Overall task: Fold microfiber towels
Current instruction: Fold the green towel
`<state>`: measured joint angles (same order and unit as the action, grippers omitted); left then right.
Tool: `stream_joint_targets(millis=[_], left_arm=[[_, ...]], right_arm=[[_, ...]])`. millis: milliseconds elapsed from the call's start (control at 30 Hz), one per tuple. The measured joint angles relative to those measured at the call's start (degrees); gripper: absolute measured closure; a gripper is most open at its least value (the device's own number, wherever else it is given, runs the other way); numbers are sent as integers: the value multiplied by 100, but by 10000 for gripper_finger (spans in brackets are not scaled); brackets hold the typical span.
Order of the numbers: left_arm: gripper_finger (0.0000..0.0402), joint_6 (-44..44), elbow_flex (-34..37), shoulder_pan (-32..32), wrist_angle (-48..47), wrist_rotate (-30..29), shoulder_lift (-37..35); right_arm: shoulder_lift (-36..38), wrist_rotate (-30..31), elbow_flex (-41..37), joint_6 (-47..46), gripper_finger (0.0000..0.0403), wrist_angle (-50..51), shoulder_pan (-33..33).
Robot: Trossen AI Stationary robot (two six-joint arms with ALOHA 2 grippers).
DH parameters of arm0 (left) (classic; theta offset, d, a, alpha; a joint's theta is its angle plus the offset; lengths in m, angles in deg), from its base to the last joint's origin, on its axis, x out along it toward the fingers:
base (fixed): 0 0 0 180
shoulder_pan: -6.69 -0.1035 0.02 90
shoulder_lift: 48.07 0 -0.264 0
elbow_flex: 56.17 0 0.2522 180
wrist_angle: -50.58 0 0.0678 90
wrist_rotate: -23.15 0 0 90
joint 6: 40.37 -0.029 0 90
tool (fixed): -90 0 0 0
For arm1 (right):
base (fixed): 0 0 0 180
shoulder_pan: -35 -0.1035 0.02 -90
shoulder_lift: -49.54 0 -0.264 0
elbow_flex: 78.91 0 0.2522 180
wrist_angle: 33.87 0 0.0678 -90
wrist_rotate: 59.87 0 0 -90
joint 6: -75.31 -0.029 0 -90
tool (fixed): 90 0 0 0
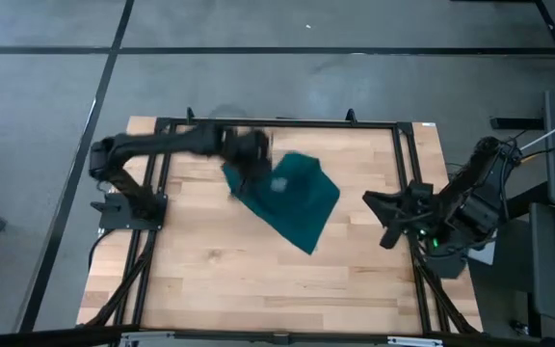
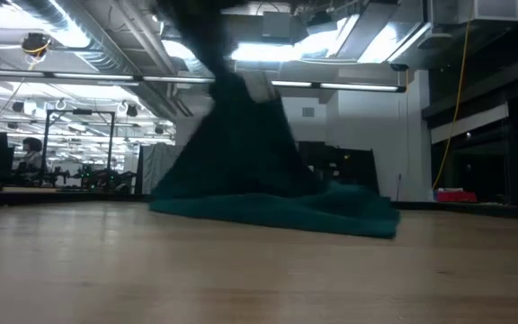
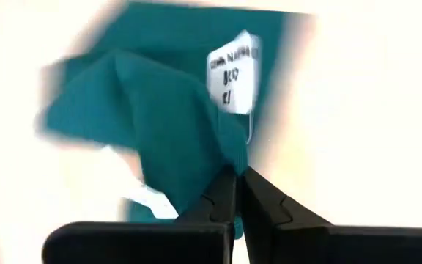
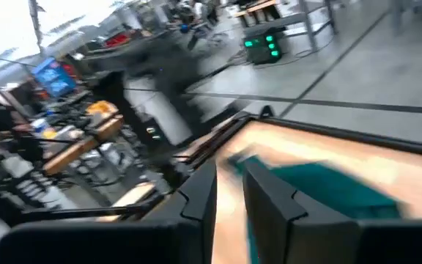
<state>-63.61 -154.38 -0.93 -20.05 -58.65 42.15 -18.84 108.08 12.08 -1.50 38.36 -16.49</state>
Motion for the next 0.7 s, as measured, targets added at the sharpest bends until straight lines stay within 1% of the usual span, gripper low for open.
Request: stream_joint_targets(millis=[67,100,200,267,333,467,533,600,700], left_arm=[[399,117,273,800,-201,80,-186],[399,325,505,1129,-250,78,-269],[399,1342,1337,1804,31,-9,-523],[399,2065,1847,2181,330,-139,-747],[399,2680,2193,2558,661,-403,-957],[399,3561,2565,3095,882,-839,-1263],[399,3835,2640,3275,884,-1113,-1329],[399,3985,2669,3349,948,-1233,-1369],[399,4034,2687,3374,1038,-1339,-1365]], right_arm=[[0,-182,0,-267,341,379,153],[-7,-284,-5,-390,345,526,219],[-27,-637,-166,-660,352,644,416],[-28,-1167,-352,-910,354,634,525],[-28,-1717,-600,-1026,352,430,595],[4,-2187,-1260,-984,333,-818,676],[21,-2601,-1667,-999,322,-1545,819],[8,-2915,-2228,-1029,307,-2459,996],[7,-3020,-3127,-1091,280,-4169,1375]])
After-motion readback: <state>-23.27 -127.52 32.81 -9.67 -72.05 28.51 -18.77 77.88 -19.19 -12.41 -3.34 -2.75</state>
